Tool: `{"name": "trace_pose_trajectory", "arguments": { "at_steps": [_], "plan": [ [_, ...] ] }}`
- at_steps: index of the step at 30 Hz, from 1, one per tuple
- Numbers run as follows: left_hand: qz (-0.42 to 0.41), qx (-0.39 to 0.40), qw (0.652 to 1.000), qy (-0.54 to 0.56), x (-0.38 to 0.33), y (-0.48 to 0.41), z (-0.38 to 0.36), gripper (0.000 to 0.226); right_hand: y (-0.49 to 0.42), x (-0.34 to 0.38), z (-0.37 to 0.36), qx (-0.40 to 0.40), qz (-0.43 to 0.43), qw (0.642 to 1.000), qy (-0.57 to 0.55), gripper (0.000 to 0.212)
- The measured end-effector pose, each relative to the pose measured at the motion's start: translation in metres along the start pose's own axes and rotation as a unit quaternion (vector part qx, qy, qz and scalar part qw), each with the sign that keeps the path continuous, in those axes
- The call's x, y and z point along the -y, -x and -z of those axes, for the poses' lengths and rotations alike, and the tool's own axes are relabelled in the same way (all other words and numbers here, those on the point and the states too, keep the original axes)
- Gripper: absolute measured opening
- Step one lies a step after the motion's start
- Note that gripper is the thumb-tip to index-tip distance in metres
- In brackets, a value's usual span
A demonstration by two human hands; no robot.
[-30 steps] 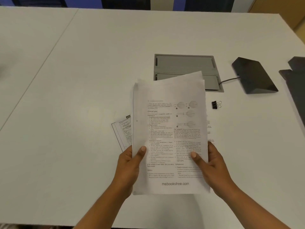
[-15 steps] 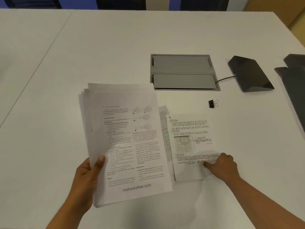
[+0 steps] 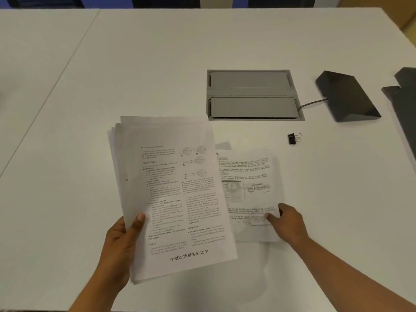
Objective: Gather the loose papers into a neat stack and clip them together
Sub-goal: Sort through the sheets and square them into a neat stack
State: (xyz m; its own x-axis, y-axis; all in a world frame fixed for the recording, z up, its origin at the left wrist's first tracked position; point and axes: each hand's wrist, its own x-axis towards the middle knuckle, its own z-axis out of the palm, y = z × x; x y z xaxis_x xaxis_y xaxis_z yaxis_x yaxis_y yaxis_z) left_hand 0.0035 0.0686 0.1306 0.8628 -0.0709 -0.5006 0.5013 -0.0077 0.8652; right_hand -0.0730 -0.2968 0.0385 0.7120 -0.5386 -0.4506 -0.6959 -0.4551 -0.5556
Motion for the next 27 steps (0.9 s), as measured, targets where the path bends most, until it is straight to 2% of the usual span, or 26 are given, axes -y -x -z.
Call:
{"name": "trace_pose_trajectory", "arguments": {
  "at_steps": [1, 4, 8, 11, 14, 18, 20, 23, 27],
  "plan": [
    [0.002, -0.001, 1.000, 0.000, 0.000, 0.000, 0.000, 0.068, 0.000, 0.006, -0.004, -0.005, 0.014, 1.000, -0.004, 0.011],
    [0.016, -0.009, 1.000, 0.018, 0.001, 0.000, 0.002, 0.048, 0.000, 0.024, -0.017, -0.020, 0.035, 0.999, 0.028, 0.009],
    [0.024, -0.013, 0.999, 0.018, 0.001, 0.001, 0.006, 0.052, -0.002, 0.040, -0.034, -0.043, 0.037, 0.994, 0.089, 0.011],
    [0.029, -0.023, 0.999, 0.010, 0.002, 0.000, 0.010, 0.070, -0.001, 0.046, -0.045, -0.036, 0.020, 0.991, 0.131, 0.032],
    [0.040, -0.029, 0.999, 0.015, 0.004, 0.000, 0.014, 0.070, 0.002, 0.049, -0.053, -0.031, 0.004, 0.985, 0.172, 0.058],
    [0.037, -0.026, 0.999, 0.016, 0.006, -0.001, 0.018, 0.077, -0.001, 0.051, -0.057, -0.032, -0.025, 0.987, 0.153, 0.065],
    [0.035, -0.029, 0.999, 0.019, 0.006, -0.002, 0.018, 0.068, -0.003, 0.053, -0.057, -0.021, -0.054, 0.994, 0.093, 0.064],
    [0.032, -0.037, 0.998, 0.032, 0.007, -0.003, 0.017, 0.037, -0.005, 0.052, -0.058, -0.007, -0.076, 0.996, 0.047, 0.056],
    [0.029, -0.038, 0.999, 0.022, 0.006, -0.004, 0.015, 0.031, -0.007, 0.049, -0.061, 0.007, -0.084, 0.994, 0.067, 0.042]
  ]
}}
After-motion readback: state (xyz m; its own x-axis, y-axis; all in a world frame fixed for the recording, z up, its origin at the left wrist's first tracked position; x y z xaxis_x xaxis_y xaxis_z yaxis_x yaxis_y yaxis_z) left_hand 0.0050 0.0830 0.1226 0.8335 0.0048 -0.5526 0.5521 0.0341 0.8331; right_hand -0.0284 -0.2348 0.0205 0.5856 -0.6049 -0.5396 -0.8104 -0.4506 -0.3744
